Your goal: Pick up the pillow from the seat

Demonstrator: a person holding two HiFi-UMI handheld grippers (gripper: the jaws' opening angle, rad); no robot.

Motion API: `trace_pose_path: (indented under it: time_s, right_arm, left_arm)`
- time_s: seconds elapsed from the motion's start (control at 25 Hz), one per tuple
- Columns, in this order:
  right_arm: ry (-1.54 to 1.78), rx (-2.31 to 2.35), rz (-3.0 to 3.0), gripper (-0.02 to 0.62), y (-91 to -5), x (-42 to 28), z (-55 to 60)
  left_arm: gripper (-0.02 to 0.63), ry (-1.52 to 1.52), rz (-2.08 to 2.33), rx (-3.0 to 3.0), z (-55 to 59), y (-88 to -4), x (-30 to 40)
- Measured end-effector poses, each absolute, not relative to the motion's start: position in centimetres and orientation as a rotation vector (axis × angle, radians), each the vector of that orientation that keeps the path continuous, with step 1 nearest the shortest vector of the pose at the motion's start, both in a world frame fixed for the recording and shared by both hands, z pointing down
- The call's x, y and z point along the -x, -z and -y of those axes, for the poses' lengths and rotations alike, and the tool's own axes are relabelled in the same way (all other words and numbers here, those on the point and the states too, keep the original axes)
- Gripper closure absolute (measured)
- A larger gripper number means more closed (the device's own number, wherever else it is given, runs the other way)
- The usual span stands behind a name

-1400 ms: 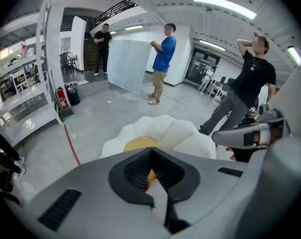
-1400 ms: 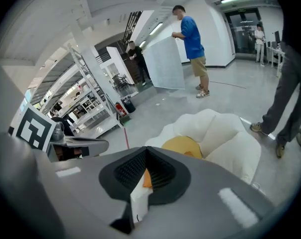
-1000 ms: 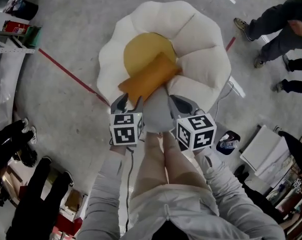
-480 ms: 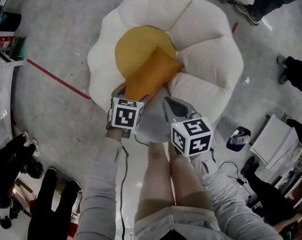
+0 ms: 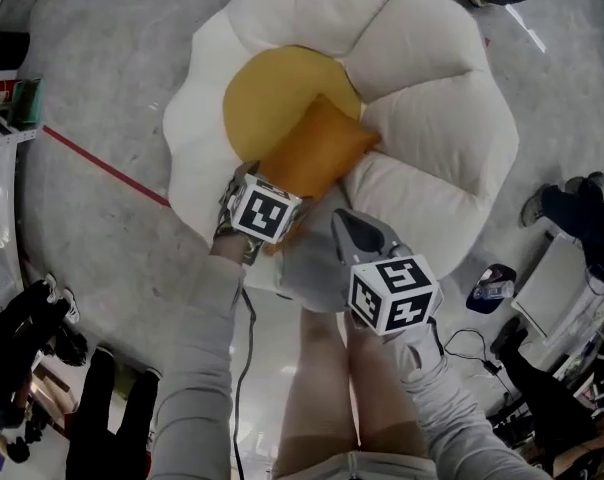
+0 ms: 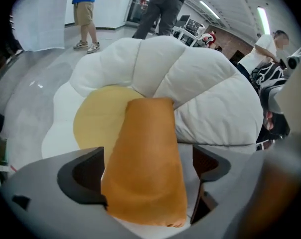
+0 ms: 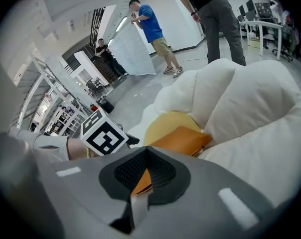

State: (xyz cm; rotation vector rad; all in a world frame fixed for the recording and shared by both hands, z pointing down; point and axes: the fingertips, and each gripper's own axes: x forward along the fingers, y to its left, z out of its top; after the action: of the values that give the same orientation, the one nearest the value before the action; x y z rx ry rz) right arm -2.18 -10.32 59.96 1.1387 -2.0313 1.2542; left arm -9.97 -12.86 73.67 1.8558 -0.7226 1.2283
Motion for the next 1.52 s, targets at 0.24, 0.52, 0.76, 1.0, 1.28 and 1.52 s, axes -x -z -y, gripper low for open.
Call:
trace_pose_path:
  time_s: [0.24,0.52,0.76,1.0,1.28,1.52]
  right_arm:
    - [-1.28,-1.161,1.996,0.597,-62.2,1.5,9.9]
    - [-1.316,-1.175,1.997,0.597,-63.3,1.5,9.9]
    - [-1.323,-1.183,1.991,0.597,-64.3,1.3,10.3]
    - [-1.32,-1.179,1.99,0.597,-64.2,1.5,10.5]
    - [-1.31,-1.18,2.003,0.597,-63.3,1.3,11.1]
    - [-1.288,-1.178,2.02,0.597,-62.1,1.2,11.2]
  left_arm:
    - [0.018,-1.305,0.572,-1.832,12.1,-77.5,8.8]
    - [0.017,-1.348,0.537,-1.807,12.8,-80.5,8.3]
    - [0.015,-1.354,0.516,-1.783,12.7,-81.9,7.9]
    - [0.017,-1.345,0.519,-1.773,12.4,-82.1,8.1]
    - [0.117,-1.387,0.561,-1.799,12.3,-81.2,8.2]
    - [0.204,-1.385,0.63,-1.859,12.4,-79.4,8.3]
